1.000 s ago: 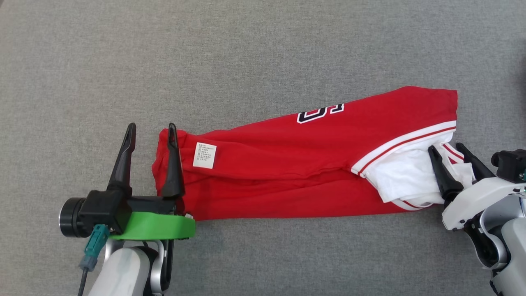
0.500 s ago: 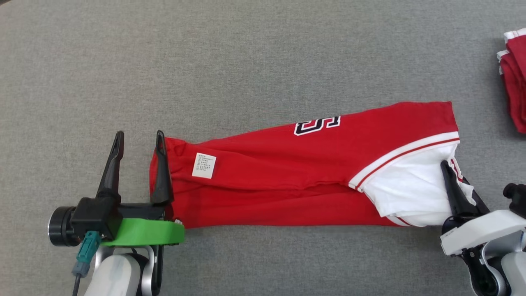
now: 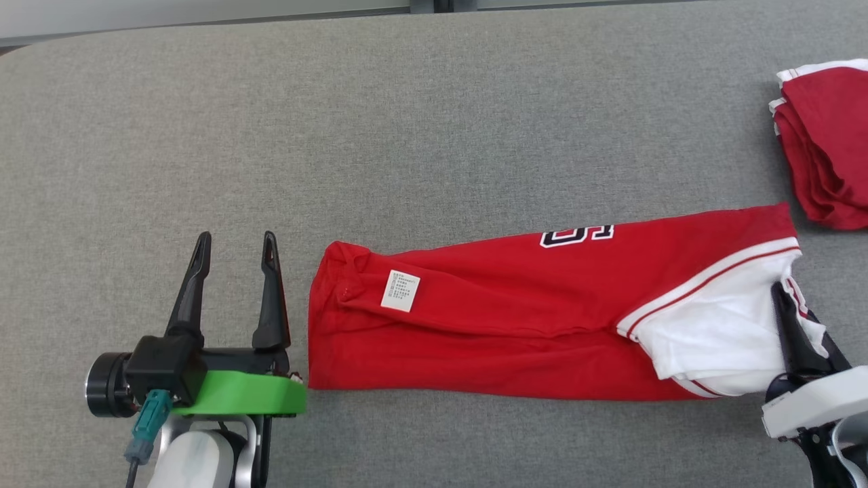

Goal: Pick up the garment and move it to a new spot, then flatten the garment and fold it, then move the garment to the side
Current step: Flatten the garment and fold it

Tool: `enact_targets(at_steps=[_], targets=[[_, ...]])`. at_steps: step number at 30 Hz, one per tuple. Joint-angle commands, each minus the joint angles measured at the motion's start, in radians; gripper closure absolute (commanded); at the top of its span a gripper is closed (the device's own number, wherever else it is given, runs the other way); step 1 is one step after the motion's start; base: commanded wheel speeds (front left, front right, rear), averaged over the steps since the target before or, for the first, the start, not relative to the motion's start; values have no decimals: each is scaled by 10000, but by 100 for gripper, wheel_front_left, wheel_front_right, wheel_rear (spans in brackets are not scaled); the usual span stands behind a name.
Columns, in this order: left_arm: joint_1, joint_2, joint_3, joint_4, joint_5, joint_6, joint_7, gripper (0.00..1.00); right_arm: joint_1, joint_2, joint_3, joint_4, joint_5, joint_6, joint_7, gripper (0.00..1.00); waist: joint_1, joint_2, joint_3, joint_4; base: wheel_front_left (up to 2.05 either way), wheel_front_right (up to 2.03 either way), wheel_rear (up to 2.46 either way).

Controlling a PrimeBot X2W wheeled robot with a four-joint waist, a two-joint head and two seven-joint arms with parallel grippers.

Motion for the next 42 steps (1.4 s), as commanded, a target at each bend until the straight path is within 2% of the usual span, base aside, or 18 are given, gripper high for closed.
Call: enact_targets(at_steps=[1,7,11,15,19,22,25,31,32,33,38,42], targets=[[186,30,18,28,24,-38,-27,0,-212,-16,151,-319,-199,-8,123,100,0,0,-132,-8,0,0,0],[210,-25,-23,117,-18,-73,-27,0,-1001,114,1483,-1844,-926,-5,1194,100,0,0,-425,79,0,0,0],[143,-103,-43,157,-38,-107,-27,0,-1753,459,2834,-2107,-880,-7,1716,100,0,0,-517,287,0,0,0],[76,-213,-97,154,-25,-150,-26,0,-2474,1025,4055,-1685,-637,-7,1789,100,0,0,-496,627,0,0,0],[22,-328,-99,174,-27,-165,-27,0,-3137,1761,5184,-913,-307,-7,1573,100,0,0,-372,993,0,0,0],[-49,-449,-134,214,5,-242,-27,0,-3555,2058,5981,-210,-113,-7,1372,100,0,0,-253,1251,0,0,0],[-135,-532,-112,277,44,-287,-28,0,-3887,2249,6646,498,34,-7,1143,100,0,0,-154,1436,0,0,0],[-234,-683,-4,379,118,-391,-28,0,-4434,2412,7249,1851,405,-7,444,100,0,0,0,1595,0,0,0],[-241,-711,14,388,146,-413,-28,0,-4534,2433,7384,1959,492,-7,254,64,0,0,20,1591,0,0,0],[-243,-734,31,397,160,-416,-28,0,-4627,2441,7488,2035,529,-7,105,0,0,0,32,1582,0,0,0],[-229,-829,164,430,277,-483,-28,0,-5117,2291,7871,1785,616,-7,-1160,0,0,0,61,1442,0,0,0],[-189,-843,259,443,387,-509,-28,0,-5322,1973,7417,1224,407,-7,-1622,0,0,0,40,1288,0,0,0]])
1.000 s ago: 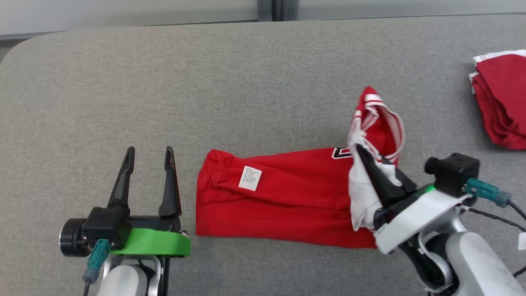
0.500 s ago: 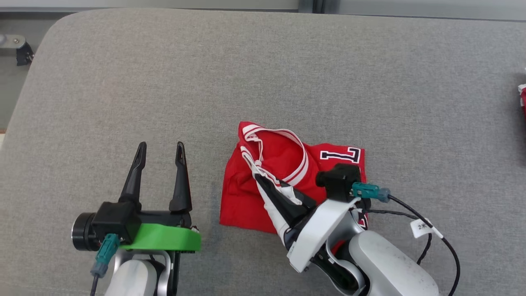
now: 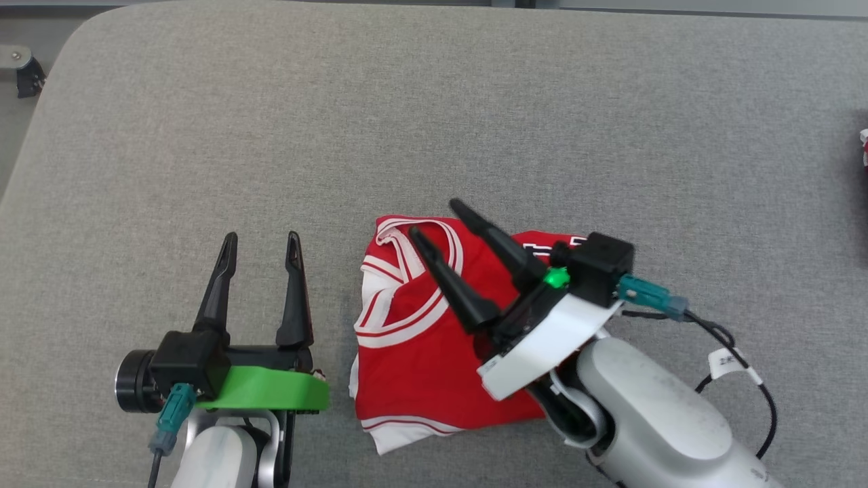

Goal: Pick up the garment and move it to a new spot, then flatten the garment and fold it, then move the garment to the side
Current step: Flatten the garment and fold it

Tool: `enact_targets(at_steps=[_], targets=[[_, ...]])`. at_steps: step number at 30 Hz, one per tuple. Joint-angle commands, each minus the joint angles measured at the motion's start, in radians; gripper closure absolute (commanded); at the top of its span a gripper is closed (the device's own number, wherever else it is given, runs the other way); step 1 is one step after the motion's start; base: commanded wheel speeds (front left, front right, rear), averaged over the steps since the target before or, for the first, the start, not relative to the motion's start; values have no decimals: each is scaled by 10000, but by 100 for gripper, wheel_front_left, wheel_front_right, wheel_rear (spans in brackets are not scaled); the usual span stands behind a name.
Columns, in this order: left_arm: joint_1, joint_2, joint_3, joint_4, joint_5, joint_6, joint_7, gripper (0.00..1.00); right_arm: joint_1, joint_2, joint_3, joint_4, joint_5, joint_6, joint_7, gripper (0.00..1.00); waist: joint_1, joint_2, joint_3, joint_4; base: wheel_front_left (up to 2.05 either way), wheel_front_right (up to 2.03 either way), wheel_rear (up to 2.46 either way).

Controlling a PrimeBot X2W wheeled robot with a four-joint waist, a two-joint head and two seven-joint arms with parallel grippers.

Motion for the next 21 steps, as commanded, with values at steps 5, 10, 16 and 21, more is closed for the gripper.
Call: enact_targets(at_steps=[5,10,16,21], targets=[[-26,46,207,15,215,-7,-28,0,489,-724,-1929,-723,-1044,-3,-192,0,0,0,-72,-277,0,0,0],[152,143,414,8,312,17,-28,0,1666,-1364,-4140,-1272,-2007,-3,-196,0,0,0,-169,-529,0,0,0],[303,309,577,37,427,46,-28,0,3273,-1610,-6174,-1873,-2716,-3,223,0,0,0,-354,-789,0,0,0],[560,514,663,165,530,16,-28,0,4274,-1419,-6820,-2370,-3057,-3,665,0,0,0,-720,-1043,0,0,0]])
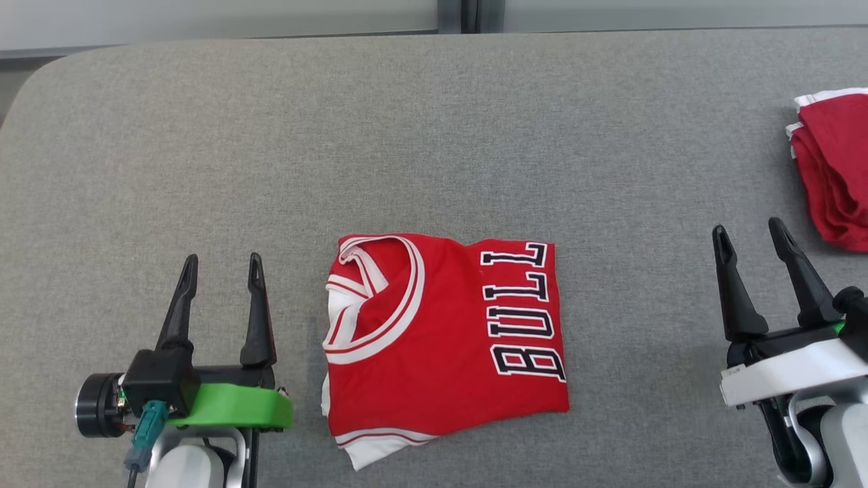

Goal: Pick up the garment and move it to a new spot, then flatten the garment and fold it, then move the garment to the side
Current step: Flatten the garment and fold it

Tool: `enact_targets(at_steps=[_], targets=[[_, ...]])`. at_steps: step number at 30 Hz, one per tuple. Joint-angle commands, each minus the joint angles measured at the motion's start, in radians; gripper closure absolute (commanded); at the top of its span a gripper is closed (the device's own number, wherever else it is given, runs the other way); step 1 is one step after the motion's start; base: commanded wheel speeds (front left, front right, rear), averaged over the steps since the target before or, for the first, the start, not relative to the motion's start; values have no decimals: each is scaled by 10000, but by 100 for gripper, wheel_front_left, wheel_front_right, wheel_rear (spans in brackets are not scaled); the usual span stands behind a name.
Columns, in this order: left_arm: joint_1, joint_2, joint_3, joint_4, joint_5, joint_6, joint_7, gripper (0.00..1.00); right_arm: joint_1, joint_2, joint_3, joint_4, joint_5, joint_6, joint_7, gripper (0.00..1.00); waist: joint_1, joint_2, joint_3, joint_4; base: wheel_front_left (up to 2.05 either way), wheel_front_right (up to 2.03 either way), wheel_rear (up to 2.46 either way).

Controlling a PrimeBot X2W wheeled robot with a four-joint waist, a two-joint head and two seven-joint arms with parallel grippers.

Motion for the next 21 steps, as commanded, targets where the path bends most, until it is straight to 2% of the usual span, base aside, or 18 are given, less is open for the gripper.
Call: enact_targets(at_steps=[1,12,21], targets=[[207,102,34,39,82,-7,-28,0,243,69,-59,-87,-121,-3,96,0,0,0,-292,-198,0,0,0],[1168,422,-24,104,7,67,179,0,1521,490,-163,-479,-452,-3,763,0,0,0,-1486,-556,0,0,0],[1690,523,-58,32,-97,182,346,0,2121,697,-364,-888,-661,-3,1042,0,0,0,-1925,-587,0,0,0]])
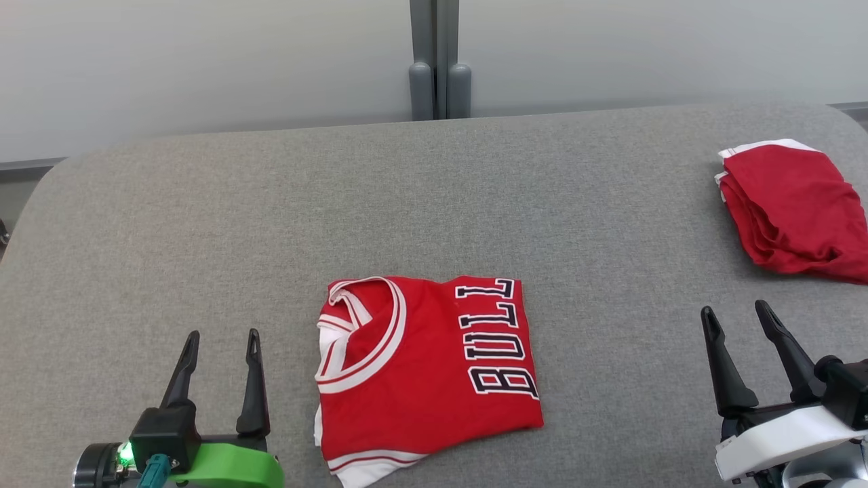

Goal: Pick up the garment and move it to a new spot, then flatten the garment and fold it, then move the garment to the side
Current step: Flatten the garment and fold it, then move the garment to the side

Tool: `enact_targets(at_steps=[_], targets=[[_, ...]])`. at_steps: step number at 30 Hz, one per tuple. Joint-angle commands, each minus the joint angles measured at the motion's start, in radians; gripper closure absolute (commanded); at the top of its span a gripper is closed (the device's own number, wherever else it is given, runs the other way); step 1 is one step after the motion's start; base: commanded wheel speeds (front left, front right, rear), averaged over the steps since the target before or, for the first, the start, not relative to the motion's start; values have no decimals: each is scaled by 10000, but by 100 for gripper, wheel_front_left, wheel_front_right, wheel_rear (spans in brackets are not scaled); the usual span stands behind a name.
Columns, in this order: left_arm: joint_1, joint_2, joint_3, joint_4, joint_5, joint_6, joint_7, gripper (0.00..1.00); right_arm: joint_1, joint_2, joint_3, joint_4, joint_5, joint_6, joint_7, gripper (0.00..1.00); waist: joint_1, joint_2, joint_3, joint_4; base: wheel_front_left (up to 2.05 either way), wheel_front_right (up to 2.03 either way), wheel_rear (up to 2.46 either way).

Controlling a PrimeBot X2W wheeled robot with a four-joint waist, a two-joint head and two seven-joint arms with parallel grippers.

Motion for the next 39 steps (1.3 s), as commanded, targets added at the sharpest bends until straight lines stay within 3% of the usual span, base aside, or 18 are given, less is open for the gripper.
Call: enact_targets(at_steps=[1,19,26,33,39], targets=[[164,99,6,-2,-50,56,14,0,105,47,-38,-98,-68,-3,54,0,0,0,-67,-31,0,0,0],[-93,139,-43,44,-144,180,-17,0,42,91,-159,-345,-182,-3,181,0,0,0,25,-8,0,0,0],[-712,37,-176,-48,-30,88,-134,0,-158,-73,-101,-201,-84,-3,377,0,0,0,617,465,0,0,0],[-1666,-239,-295,91,58,-94,-300,0,-944,-313,942,592,234,-3,674,0,0,0,1546,1129,0,0,0],[-2488,-587,-275,180,201,-286,-368,0,-1985,-213,2274,2081,738,-3,505,0,0,0,2264,1664,0,0,0]])
